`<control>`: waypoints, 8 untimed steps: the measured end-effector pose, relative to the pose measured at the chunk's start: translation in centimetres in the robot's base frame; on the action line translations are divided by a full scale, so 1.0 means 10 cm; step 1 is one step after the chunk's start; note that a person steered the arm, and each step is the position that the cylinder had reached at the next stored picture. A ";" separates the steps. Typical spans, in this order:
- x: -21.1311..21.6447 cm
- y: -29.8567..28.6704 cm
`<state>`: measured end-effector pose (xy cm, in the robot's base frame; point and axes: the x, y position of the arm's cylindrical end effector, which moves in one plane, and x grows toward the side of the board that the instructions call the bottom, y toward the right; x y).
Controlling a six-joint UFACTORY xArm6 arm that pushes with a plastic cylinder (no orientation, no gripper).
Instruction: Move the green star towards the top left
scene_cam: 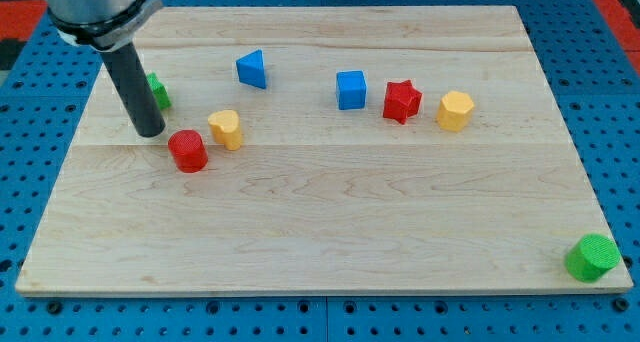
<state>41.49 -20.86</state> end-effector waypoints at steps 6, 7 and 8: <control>-0.64 0.04; -0.70 0.24; -1.02 0.18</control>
<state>31.27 -19.04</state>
